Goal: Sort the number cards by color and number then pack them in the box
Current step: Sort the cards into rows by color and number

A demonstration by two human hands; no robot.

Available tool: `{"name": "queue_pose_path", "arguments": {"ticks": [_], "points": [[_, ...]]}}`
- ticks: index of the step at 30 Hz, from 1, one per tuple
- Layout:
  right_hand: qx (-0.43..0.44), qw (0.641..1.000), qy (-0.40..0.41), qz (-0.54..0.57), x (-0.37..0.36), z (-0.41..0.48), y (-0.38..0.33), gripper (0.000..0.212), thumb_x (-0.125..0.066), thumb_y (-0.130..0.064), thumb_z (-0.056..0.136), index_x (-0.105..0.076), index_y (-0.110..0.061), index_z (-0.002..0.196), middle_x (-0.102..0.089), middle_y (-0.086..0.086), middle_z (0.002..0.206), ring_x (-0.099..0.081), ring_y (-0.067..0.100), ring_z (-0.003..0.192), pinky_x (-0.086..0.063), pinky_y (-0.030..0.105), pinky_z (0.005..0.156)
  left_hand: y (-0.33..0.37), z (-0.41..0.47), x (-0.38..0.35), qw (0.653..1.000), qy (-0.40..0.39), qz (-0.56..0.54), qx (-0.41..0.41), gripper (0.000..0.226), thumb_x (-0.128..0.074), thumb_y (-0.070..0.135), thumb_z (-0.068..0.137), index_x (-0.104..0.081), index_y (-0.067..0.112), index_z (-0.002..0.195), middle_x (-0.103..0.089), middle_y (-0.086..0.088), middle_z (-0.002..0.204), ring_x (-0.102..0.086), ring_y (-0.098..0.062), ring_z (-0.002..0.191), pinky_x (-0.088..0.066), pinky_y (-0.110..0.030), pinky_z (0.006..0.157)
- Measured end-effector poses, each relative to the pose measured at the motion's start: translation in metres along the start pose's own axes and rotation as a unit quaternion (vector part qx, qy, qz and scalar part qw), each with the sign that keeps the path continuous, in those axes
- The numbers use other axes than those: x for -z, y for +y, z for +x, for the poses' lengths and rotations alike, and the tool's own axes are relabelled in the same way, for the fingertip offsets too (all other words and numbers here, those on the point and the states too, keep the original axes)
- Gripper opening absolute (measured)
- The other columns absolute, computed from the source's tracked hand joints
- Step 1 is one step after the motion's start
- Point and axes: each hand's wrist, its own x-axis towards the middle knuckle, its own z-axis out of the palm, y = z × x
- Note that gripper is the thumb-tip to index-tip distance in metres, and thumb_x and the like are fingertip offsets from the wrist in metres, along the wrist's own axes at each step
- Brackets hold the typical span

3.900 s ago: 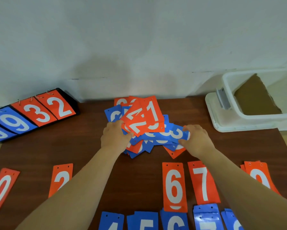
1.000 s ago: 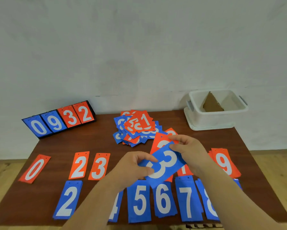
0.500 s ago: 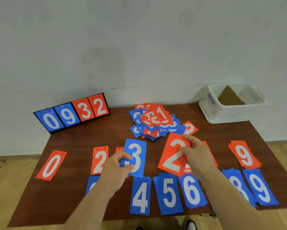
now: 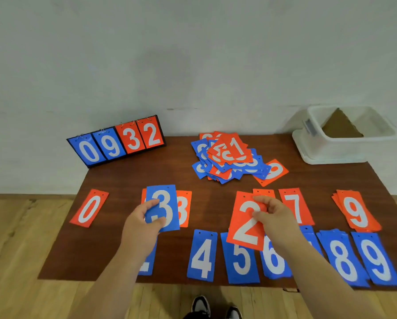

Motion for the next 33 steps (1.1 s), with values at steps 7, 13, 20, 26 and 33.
{"name": "queue_pose_path", "arguments": {"ticks": [7,13,20,26,33], "points": [[-0.012,0.998,-0.064,0.007,-0.028,0.009,0.008,0.032,-0.067,-0.014,0.097,-0.062,-0.038,0.117,-0.066,-0.004,0.113,-0.073,0.019,0.086,-0.065,0.038,0.069,-0.02,-0.024,0.032,0.994,0.09,-0.03,0.05,0.042,-0.077,0.009,0.087,-0.066,0.042,0.111,-0.064,0.006,0.124,-0.07,-0.02,0.1,-0.065,-0.043,0.072],[-0.007,0.993,-0.115,-0.038,-0.069,0.008,0.0,0.033,-0.065,-0.017,0.099,-0.059,-0.041,0.121,-0.064,-0.01,0.106,-0.072,0.015,0.086,-0.059,0.026,0.058,-0.043,-0.031,0.058,0.99,0.095,-0.081,0.07,0.044,-0.077,0.004,0.087,-0.066,0.038,0.113,-0.066,0.007,0.122,-0.073,-0.017,0.096,-0.063,-0.036,0.069],[-0.018,0.992,-0.116,-0.037,-0.146,0.021,-0.021,0.037,-0.064,-0.015,0.099,-0.059,-0.038,0.128,-0.065,-0.003,0.114,-0.072,0.017,0.088,-0.059,0.029,0.057,-0.063,0.005,0.108,0.994,0.055,-0.056,0.077,0.042,-0.076,0.006,0.088,-0.064,0.04,0.11,-0.067,0.006,0.119,-0.072,-0.016,0.099,-0.063,-0.032,0.073],[-0.025,0.992,-0.092,-0.078,-0.235,0.031,-0.029,0.042,-0.064,-0.014,0.098,-0.06,-0.036,0.134,-0.061,0.001,0.126,-0.07,0.017,0.092,-0.063,0.036,0.072,-0.082,0.054,0.162,0.995,0.007,-0.031,0.096,0.04,-0.074,0.007,0.09,-0.061,0.038,0.112,-0.059,0.013,0.119,-0.069,-0.009,0.095,-0.062,-0.027,0.067],[0.033,0.978,-0.041,-0.204,-0.321,0.078,-0.027,0.044,-0.059,-0.015,0.1,-0.055,-0.027,0.142,-0.06,0.0,0.132,-0.059,0.014,0.09,-0.054,0.026,0.072,-0.115,0.098,0.207,0.991,-0.037,-0.008,0.13,0.043,-0.074,0.003,0.087,-0.061,0.035,0.113,-0.058,0.005,0.128,-0.065,-0.014,0.107,-0.057,-0.019,0.064]]}}
